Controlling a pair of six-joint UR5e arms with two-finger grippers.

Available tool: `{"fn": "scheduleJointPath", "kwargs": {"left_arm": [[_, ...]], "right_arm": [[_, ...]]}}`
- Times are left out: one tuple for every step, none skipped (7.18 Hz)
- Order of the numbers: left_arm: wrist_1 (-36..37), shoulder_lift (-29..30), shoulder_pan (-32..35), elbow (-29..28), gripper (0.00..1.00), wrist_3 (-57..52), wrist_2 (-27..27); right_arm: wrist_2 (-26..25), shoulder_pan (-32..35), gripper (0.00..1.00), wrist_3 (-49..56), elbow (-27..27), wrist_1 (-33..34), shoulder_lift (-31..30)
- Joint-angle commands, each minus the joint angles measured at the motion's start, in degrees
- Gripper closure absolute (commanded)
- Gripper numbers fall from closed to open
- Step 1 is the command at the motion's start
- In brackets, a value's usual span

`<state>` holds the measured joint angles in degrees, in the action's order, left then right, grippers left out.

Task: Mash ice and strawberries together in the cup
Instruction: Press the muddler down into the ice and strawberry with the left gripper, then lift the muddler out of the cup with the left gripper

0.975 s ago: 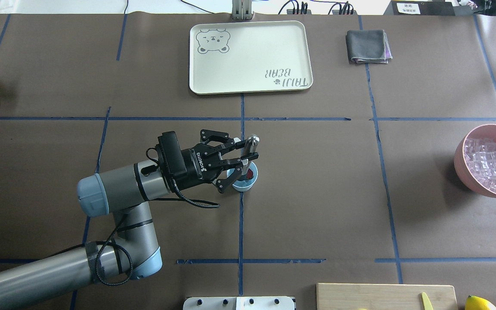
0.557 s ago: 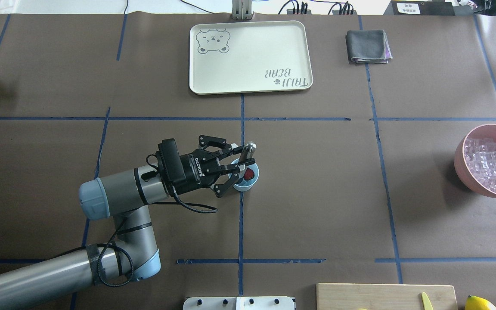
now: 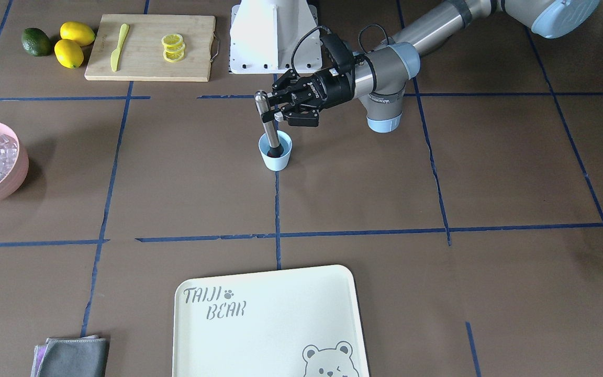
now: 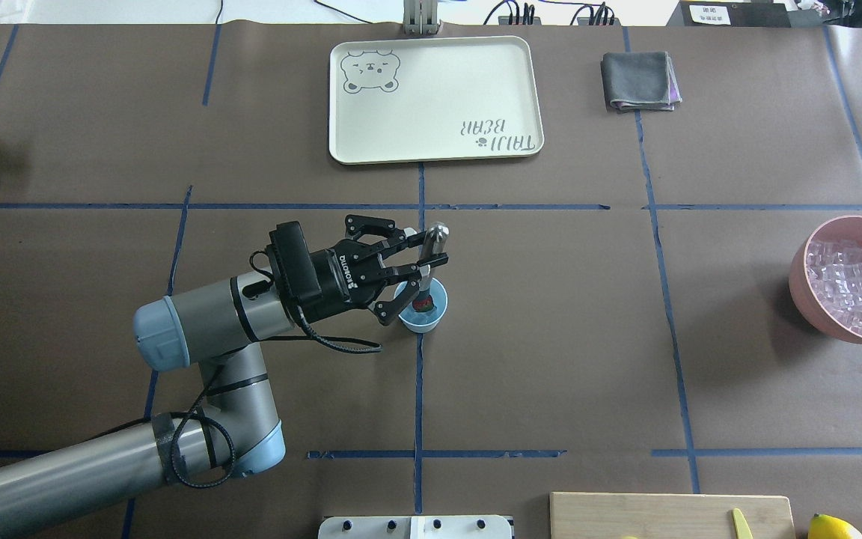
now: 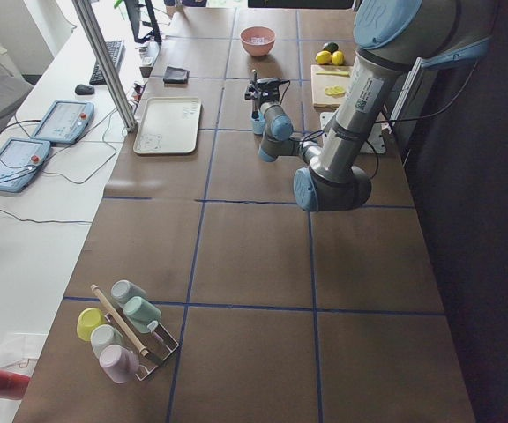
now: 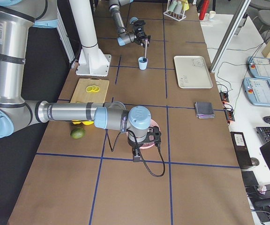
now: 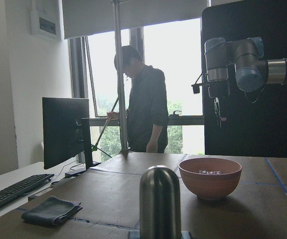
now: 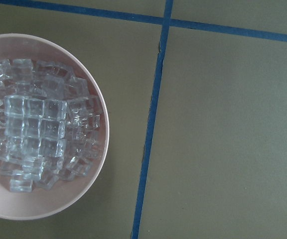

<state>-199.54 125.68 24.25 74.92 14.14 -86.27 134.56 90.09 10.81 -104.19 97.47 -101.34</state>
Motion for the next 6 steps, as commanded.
{"fn": "scheduleJointPath", "kwargs": {"left_arm": [[11.8, -0.4, 3.8, 8.0, 1.0, 11.3, -0.1], [22.8, -0.6, 4.1, 13.8, 1.0, 12.5, -0.1], [32.9, -1.4, 4.1, 19.2, 1.0, 12.5, -0.1], [43.8, -1.6, 4.1, 23.9, 1.0, 12.4, -0.1], [56.6, -1.7, 4.4, 28.8, 1.0, 12.2, -0.2], [69.2, -1.7, 4.6, 33.4, 1.0, 11.9, -0.4]], "right_arm": [[0.0, 0.0, 0.0, 0.0, 0.0, 0.0, 0.0], [0.0, 0.0, 0.0, 0.0, 0.0, 0.0, 0.0], [0.0, 0.0, 0.0, 0.0, 0.0, 0.0, 0.0], [0.0, 0.0, 0.0, 0.0, 0.0, 0.0, 0.0], [0.0, 0.0, 0.0, 0.0, 0.0, 0.0, 0.0], [0.0, 0.0, 0.0, 0.0, 0.0, 0.0, 0.0]]}}
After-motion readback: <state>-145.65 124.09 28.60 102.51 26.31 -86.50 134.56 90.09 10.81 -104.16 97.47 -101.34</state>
